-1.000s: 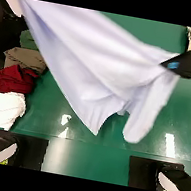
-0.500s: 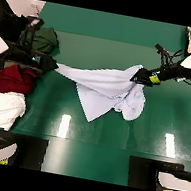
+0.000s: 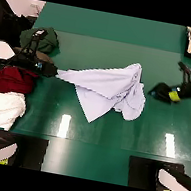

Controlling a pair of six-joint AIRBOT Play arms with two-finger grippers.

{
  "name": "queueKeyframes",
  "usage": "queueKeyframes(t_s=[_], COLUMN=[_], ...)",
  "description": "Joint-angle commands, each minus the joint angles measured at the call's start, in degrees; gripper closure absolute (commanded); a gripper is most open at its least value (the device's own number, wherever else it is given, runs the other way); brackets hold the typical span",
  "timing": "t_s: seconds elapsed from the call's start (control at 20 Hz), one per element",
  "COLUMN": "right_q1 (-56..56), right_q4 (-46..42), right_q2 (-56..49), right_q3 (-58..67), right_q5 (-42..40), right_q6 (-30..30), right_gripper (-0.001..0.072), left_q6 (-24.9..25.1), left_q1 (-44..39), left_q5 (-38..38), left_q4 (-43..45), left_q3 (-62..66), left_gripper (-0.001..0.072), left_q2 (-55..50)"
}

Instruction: Fold the shirts.

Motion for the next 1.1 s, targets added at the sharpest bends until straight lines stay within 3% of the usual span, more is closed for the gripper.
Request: queueKeyframes(t_s=[0.0, 0.2, 0.35, 0.5, 0.7, 0.75, 1.0, 1.05], right_q1=[-3.0, 8.2, 16.9, 21.2, 24.2, 25.2, 27.3, 27.3], right_q4=[9.0, 17.0, 17.7, 17.4, 17.9, 17.7, 17.4, 17.3], right_q2=[14.4, 24.0, 28.4, 29.5, 24.2, 21.6, 11.8, 10.7], right_q3=[-19.2, -37.3, -43.4, -46.8, -46.8, -45.7, -39.7, -39.0], right_q5=[-2.2, -21.3, -35.5, -44.4, -48.6, -50.0, -52.3, -51.3], right_q6=[8.2, 21.8, 32.5, 40.4, 43.0, 42.9, 42.7, 42.5], right_gripper=[0.0268, 0.0271, 0.0277, 0.0278, 0.0287, 0.0336, 0.0346, 0.0399], left_q6=[0.1, 0.1, 0.2, 0.2, 1.6, 1.6, 1.6, 1.6], left_q1=[0.0, 0.0, 0.0, 0.0, 0.0, 0.0, 0.0, 0.0], left_q5=[1.1, 2.3, 1.8, 1.7, 1.5, 1.5, 1.3, 1.1], left_q4=[-1.7, -4.5, -4.4, -4.4, -4.4, -4.4, -4.4, -4.4], left_q3=[-0.1, -0.1, -0.1, -0.1, -0.1, -0.1, -0.1, -0.1], left_gripper=[0.0681, 0.0681, 0.0681, 0.0681, 0.0681, 0.0681, 0.0681, 0.0681], left_q2=[0.0, 0.0, 0.0, 0.0, 0.0, 0.0, 0.0, 0.0])
